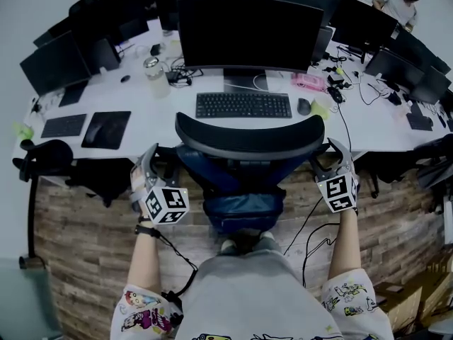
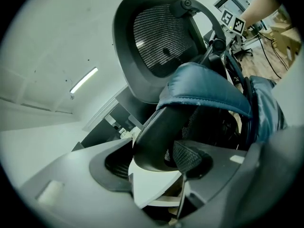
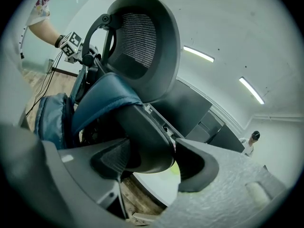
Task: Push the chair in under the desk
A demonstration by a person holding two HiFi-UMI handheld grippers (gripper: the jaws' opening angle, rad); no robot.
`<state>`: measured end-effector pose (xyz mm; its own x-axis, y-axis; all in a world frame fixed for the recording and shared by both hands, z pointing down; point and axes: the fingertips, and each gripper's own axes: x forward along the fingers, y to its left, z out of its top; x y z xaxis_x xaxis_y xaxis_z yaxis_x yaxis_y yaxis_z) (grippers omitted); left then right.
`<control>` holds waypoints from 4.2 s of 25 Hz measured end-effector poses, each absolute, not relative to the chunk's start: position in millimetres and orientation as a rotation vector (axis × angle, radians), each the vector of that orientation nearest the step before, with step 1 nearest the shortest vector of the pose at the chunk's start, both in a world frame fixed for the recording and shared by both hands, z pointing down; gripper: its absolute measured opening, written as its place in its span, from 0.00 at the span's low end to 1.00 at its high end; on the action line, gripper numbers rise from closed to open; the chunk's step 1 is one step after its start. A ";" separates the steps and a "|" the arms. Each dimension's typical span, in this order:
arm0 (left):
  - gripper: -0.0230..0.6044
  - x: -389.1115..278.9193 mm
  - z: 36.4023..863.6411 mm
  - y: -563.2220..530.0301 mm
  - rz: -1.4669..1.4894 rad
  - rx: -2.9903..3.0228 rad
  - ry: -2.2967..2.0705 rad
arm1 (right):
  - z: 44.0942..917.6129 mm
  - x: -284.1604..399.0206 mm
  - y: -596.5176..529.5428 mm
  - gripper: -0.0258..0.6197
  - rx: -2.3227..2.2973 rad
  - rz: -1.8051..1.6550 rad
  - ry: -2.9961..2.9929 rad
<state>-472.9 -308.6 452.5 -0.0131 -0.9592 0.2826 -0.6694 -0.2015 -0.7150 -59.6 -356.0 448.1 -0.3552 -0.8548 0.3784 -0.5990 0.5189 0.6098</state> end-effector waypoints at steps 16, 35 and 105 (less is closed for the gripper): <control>0.50 -457.0 446.1 -267.6 -0.994 -1.980 1.765 | 441.0 -80.1 -280.0 0.49 1.259 -0.406 -2.205; 0.40 -366.3 451.2 -192.3 -0.721 -2.397 1.687 | 434.1 -173.4 -187.6 0.35 1.210 -0.111 -2.616; 0.05 -362.4 465.2 -157.9 -0.403 -2.728 1.753 | 456.2 -171.5 -169.0 0.04 1.312 0.199 -2.665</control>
